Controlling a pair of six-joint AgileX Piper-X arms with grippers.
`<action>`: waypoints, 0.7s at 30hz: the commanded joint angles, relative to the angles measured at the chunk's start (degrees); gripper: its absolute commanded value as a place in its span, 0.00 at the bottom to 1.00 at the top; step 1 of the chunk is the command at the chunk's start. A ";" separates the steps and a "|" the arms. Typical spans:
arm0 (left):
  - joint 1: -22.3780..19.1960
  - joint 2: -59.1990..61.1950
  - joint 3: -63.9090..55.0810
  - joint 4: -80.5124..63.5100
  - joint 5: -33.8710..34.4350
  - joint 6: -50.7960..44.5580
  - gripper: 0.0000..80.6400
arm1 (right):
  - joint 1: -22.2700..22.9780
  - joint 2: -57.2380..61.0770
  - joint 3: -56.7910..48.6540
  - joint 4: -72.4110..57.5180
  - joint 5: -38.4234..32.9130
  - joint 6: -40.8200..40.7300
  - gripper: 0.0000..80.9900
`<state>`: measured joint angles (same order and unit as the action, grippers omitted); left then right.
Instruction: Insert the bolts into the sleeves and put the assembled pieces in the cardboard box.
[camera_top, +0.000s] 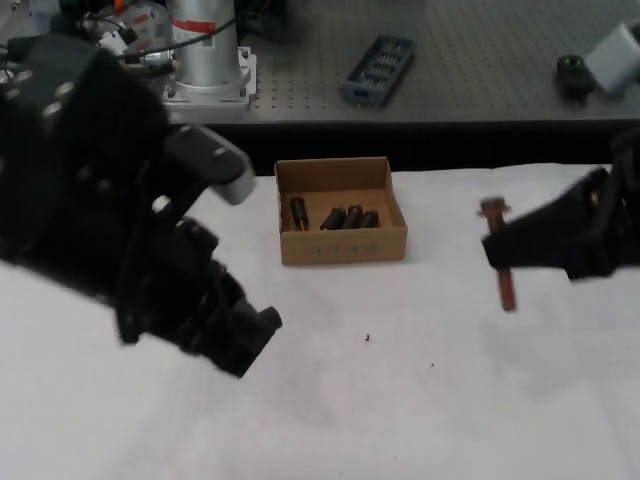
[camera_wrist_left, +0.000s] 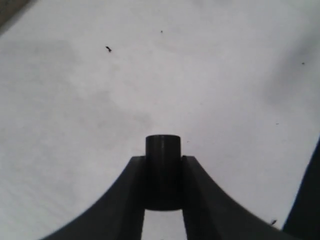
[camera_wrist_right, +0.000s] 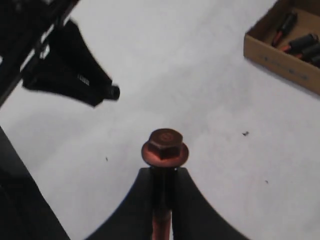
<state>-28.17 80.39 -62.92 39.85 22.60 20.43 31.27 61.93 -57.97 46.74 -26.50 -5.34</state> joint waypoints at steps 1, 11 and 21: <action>0.06 -13.83 12.31 -8.28 8.16 -8.78 0.01 | 2.11 -0.60 -0.13 -9.48 -2.57 11.18 0.03; 0.06 -28.05 23.65 -27.11 11.58 -26.59 0.01 | 10.13 4.79 -0.13 -29.10 -2.78 30.43 0.03; 0.18 -29.07 24.82 -34.69 11.47 -31.07 0.01 | 14.91 10.69 -0.13 -41.14 -5.37 41.70 0.03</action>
<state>-28.17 51.97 -37.72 8.44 33.58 -9.27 46.09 72.75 -57.97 7.08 -31.01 36.04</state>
